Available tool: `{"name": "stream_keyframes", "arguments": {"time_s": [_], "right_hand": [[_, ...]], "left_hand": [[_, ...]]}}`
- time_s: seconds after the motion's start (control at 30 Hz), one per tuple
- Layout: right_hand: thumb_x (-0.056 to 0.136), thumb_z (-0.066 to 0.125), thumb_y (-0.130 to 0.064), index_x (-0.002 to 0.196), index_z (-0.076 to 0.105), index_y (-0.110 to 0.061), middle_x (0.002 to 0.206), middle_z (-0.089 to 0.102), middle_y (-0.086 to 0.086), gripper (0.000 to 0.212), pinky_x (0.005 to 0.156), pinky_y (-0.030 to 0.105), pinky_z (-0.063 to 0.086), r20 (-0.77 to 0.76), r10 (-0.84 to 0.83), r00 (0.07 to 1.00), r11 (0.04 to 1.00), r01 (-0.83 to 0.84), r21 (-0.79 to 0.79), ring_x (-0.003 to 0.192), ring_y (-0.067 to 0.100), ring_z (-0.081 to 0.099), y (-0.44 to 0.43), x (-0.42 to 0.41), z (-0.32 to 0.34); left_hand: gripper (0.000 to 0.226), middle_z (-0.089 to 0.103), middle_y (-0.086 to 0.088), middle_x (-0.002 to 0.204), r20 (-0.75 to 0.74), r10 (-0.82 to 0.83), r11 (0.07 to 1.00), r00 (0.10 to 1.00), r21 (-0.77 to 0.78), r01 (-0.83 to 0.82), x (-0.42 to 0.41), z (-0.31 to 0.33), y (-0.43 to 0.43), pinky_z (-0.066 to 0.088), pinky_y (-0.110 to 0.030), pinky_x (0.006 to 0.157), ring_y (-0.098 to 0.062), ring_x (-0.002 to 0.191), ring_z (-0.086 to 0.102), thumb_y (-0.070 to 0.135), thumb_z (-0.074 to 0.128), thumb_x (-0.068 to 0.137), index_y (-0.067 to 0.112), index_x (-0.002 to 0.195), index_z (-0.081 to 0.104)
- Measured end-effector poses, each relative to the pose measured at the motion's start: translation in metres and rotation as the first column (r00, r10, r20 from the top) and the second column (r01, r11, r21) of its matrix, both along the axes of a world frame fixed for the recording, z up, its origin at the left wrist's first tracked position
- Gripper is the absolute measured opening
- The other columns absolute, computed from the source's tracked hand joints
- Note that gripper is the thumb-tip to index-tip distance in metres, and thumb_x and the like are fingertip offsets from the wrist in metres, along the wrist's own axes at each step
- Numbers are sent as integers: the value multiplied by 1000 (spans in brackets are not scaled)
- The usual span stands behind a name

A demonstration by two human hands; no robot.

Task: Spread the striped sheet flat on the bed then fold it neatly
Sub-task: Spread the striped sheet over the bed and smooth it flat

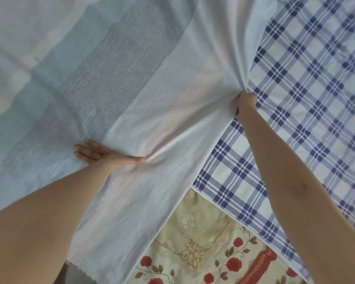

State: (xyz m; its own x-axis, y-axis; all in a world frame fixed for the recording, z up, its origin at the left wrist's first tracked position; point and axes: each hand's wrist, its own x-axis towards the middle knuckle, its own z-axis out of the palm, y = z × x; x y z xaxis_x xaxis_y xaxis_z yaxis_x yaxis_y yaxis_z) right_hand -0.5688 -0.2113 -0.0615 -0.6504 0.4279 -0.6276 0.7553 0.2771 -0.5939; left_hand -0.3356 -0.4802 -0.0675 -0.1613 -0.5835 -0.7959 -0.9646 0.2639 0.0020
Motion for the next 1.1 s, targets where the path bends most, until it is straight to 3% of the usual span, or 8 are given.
{"name": "stream_keyframes", "arguments": {"time_s": [0.17, 0.43, 0.57, 0.67, 0.8, 0.87, 1.0, 1.1], "right_hand": [[77, 71, -52, 123, 47, -12, 108, 59, 2, 66, 81, 36, 55, 86, 71, 994, 984, -55, -169, 94, 20, 60, -4, 16, 2], [89, 64, -14, 93, 60, -13, 74, 58, -2, 6, 39, 17, 43, -27, -76, 997, 993, 78, 91, 57, 14, 53, 28, 32, -8], [87, 48, 4, 108, 52, -9, 113, 53, 2, 26, 60, 11, 40, -394, 27, 919, 863, 178, 474, 93, 17, 58, 2, 47, -6], [82, 52, -2, 124, 55, -5, 122, 57, 12, 42, 94, 29, 45, -476, 671, 569, 692, -251, 677, 112, 26, 56, -61, 101, -10], [90, 29, -54, 145, 30, -34, 152, 36, 1, 58, 102, 74, 23, 56, 961, -271, -219, -619, 755, 137, 41, 32, -92, 176, -40], [90, 15, -67, 150, 12, -41, 159, 4, -8, 66, 102, 79, 7, 254, 965, -68, -232, -677, 699, 144, 41, 12, -53, 158, -49], [92, 12, -69, 150, -13, -34, 159, -15, -6, 73, 102, 69, -15, 388, 635, 668, 308, -679, 666, 144, 39, -11, 14, 128, -30], [100, 26, -46, 153, 0, -13, 161, -4, 5, 68, 114, 59, -10, 220, 438, 872, 493, -437, 752, 146, 33, -8, -33, 132, -11]], "left_hand": [[174, -35, -18, 149, 55, -32, 999, 998, 9, 32, -1, 2, -2, -12, -54, 113, -31, 139, -31, 70, 82, 25, 8, 143, -30], [175, -36, -18, 148, 23, -36, 999, 999, -8, 36, 2, -4, -3, -13, -54, 112, -33, 138, -31, 73, 81, 24, 8, 142, -31], [173, -36, -17, 149, 5, -45, 999, 999, -19, 45, 4, -5, -1, -11, -58, 110, -32, 138, -32, 71, 82, 26, 9, 142, -31], [174, -37, -17, 148, 3, -45, 999, 999, -16, 45, 4, -4, -1, -7, -62, 111, -30, 138, -33, 73, 80, 24, 11, 141, -33], [177, -32, -18, 151, -13, -30, 998, 999, -56, 29, 5, -2, 5, -3, -63, 111, -30, 140, -29, 77, 72, 13, 12, 143, -30], [174, -32, -19, 150, -11, -42, 999, 999, -17, 42, 6, 0, 1, -5, -63, 111, -30, 139, -30, 75, 75, 21, 10, 143, -29], [169, -27, -22, 152, -92, -45, 998, 995, 29, 48, 11, 2, -4, -7, -64, 110, -34, 141, -26, 93, 52, 21, 6, 146, -23], [172, -12, -25, 155, -179, -26, 1000, 984, -17, 23, 16, -4, 2, -5, -63, 110, -38, 144, -13, 104, 3, 11, 2, 149, -7]]}}
